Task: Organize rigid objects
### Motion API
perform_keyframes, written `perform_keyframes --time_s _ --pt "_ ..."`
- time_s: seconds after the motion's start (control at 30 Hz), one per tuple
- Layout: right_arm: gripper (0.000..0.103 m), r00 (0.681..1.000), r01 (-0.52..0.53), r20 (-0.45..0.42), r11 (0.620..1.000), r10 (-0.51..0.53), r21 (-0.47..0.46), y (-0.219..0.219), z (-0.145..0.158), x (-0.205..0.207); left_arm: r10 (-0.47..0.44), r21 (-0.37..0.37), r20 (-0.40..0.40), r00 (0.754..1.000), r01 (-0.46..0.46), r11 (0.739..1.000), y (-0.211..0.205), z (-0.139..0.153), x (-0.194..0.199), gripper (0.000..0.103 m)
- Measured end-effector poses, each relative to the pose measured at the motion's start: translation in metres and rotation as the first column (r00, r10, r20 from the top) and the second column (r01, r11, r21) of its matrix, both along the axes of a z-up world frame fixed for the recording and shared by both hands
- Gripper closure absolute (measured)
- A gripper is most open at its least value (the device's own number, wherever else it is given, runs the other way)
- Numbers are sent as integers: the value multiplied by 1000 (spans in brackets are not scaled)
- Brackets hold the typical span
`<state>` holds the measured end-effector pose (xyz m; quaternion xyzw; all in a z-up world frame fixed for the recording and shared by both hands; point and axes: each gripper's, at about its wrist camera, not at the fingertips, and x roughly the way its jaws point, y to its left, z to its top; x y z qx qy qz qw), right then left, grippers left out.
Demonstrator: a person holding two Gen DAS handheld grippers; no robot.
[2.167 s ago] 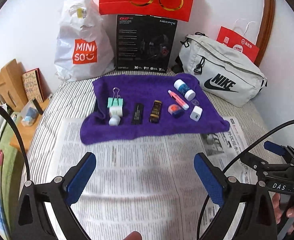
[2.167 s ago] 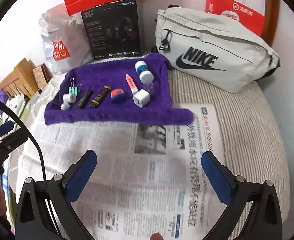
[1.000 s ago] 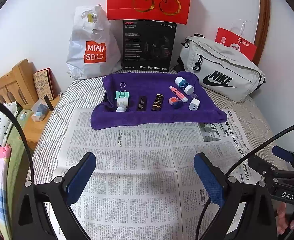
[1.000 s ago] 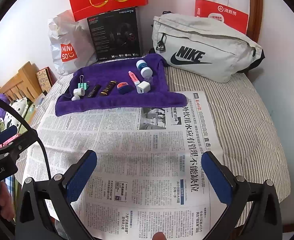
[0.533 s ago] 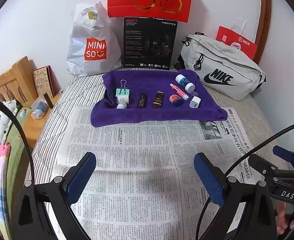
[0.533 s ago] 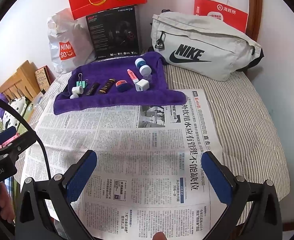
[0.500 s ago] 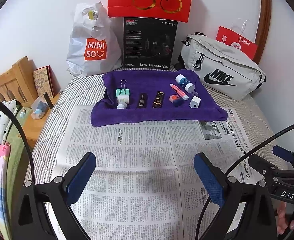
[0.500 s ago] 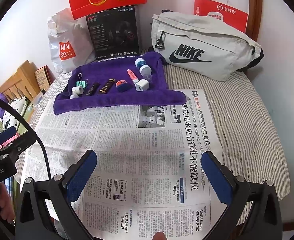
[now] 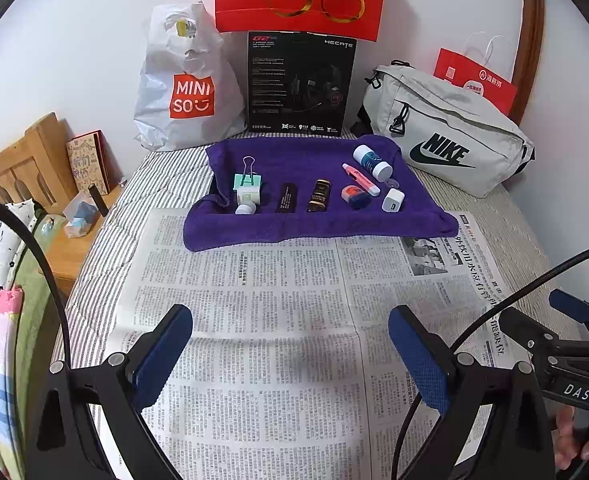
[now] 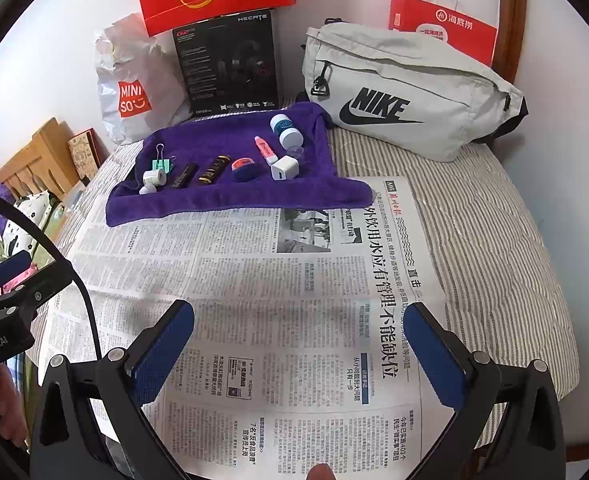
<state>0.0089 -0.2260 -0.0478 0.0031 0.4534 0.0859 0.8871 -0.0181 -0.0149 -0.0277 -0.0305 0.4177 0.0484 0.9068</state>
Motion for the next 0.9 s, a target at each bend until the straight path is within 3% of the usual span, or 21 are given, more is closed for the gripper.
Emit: perform_keyframes --time_s 0.9 --pt "0 1000 6 3 1000 -6 3 -3 2 -1 0 -1 -12 1000 0 1000 2 -2 0 4"
